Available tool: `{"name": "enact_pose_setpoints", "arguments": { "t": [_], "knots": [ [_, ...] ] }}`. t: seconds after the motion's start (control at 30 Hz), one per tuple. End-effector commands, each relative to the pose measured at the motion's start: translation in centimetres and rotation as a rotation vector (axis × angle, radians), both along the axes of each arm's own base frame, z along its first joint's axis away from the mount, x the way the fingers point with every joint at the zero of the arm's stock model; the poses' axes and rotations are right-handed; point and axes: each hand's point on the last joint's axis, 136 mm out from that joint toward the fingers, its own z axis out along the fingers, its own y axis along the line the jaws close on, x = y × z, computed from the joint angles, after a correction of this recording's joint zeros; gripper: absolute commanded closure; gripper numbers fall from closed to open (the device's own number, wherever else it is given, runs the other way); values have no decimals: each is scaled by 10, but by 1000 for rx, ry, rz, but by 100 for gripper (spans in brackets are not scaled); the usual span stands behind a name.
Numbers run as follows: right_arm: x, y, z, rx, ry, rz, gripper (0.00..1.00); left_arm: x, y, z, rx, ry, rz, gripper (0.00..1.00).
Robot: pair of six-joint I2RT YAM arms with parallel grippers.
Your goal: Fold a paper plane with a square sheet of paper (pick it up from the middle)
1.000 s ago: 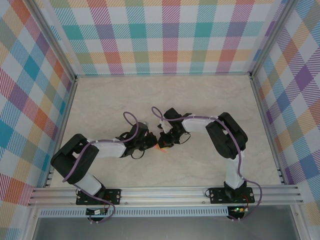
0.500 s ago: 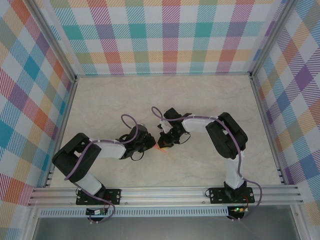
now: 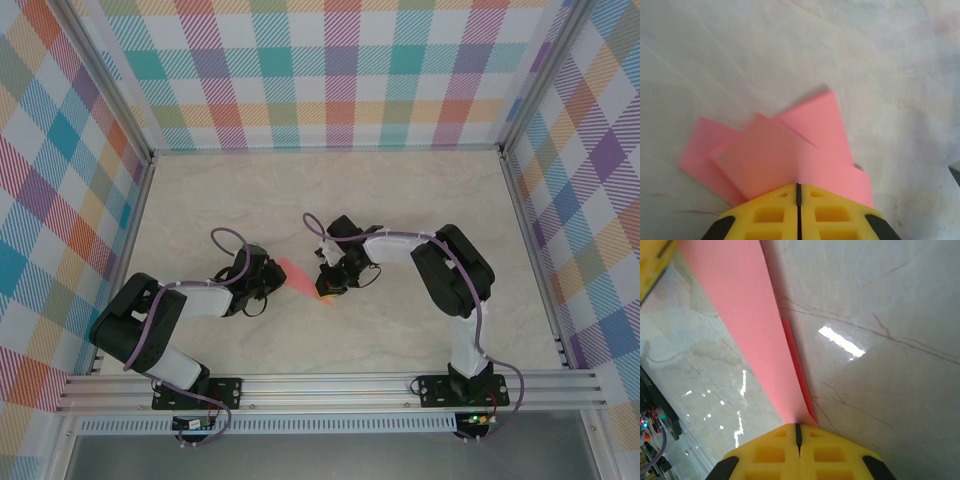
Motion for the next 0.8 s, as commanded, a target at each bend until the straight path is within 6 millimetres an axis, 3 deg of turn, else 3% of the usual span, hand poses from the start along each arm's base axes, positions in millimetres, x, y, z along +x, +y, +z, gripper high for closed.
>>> {"name": "enact_pose_setpoints", "arguments": {
  "t": [0.0, 0.4, 0.6, 0.77],
  "knots": [
    [-33, -79, -82, -409, 82, 0, 100, -5, 43, -17, 109, 36, 96, 93],
    [-34, -79, -82, -410, 83, 1, 100, -4, 82, -10, 125, 29, 187, 92],
    [-33, -77, -80, -402, 82, 1, 100, 4, 59, 36, 33, -69, 96, 92],
    [-33, -76, -80, -400, 85, -2, 100, -6, 32, 69, -37, -146, 10, 91]
  ]
}}
